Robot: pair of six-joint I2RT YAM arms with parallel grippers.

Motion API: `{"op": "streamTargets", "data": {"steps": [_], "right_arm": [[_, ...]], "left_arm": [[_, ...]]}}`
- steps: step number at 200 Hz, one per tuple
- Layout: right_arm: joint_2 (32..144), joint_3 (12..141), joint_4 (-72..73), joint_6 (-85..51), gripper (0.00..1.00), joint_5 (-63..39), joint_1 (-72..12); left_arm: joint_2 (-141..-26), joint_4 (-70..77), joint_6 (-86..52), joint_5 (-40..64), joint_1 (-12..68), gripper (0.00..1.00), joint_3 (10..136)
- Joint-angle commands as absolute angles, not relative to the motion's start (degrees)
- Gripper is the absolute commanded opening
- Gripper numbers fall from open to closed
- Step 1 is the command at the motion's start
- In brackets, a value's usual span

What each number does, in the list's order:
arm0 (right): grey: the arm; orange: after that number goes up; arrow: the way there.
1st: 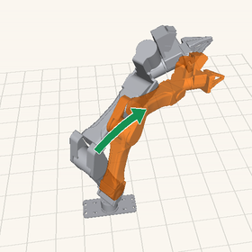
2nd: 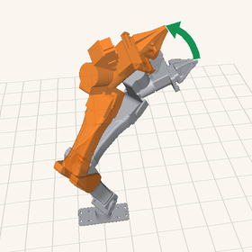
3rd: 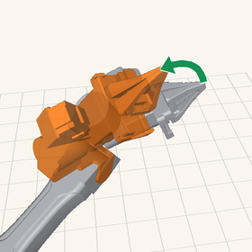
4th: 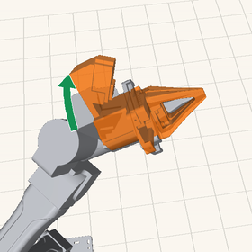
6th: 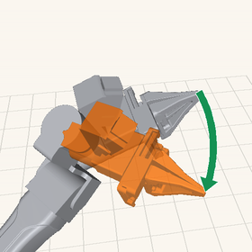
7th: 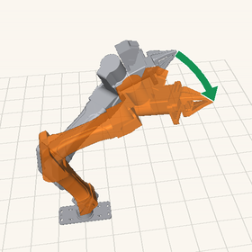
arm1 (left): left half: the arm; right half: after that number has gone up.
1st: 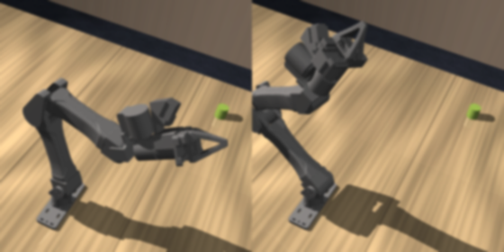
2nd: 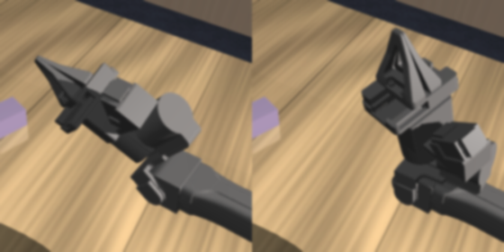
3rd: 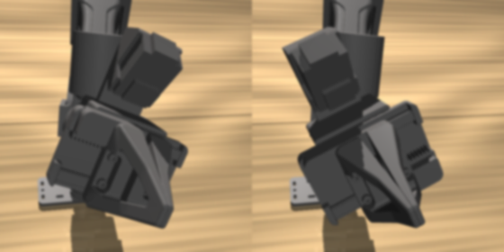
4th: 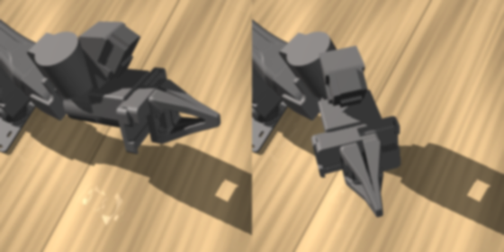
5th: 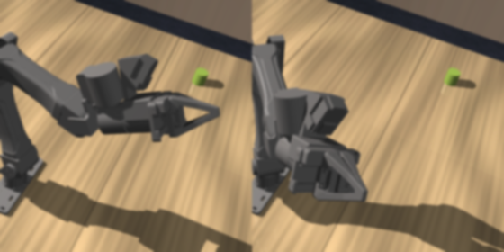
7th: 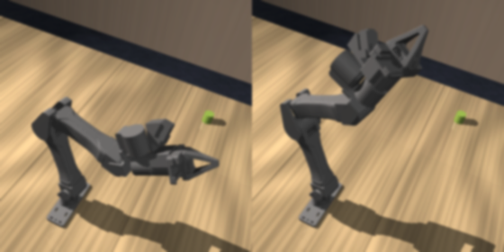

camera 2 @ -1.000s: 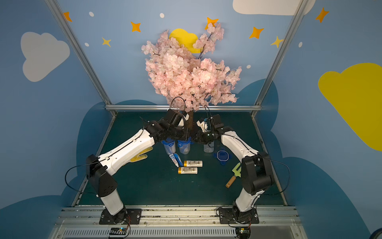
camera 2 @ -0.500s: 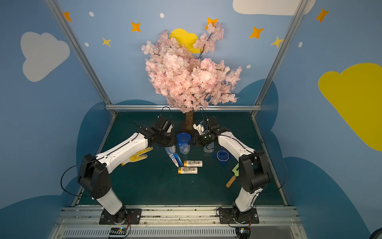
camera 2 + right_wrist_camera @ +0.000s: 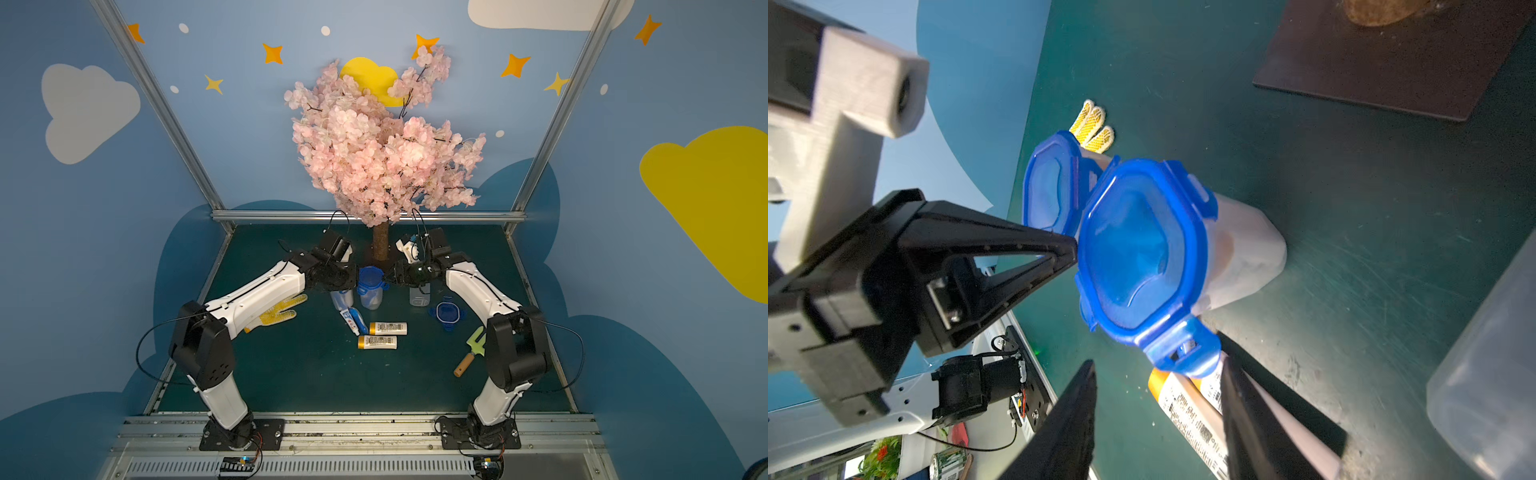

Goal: Take out toiletry kits
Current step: Adjust the container at the center of the board.

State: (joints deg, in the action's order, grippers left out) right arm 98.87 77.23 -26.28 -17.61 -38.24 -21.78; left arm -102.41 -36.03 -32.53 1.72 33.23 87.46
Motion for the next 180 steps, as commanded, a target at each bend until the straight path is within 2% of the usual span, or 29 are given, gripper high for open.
{"op": "streamTargets", "data": {"steps": [1, 91, 180], "right_arm": [[102.09, 79.61, -24.61, -17.76, 0.48, -41.29, -21.98], [96.0, 71.45, -18.82, -21.25, 0.41, -43.69, -25.16], [93.82, 66.17, -14.23, -26.46, 0.41, -44.34, -29.04]], "left_arm": [[-103.79, -36.89, -31.8, 1.76, 32.85, 0.02, 89.86], [-108.2, -37.49, -31.29, 2.26, 32.26, 0.02, 94.09], [-110.22, -36.08, -31.29, 6.19, 32.44, 0.02, 95.8]]}}
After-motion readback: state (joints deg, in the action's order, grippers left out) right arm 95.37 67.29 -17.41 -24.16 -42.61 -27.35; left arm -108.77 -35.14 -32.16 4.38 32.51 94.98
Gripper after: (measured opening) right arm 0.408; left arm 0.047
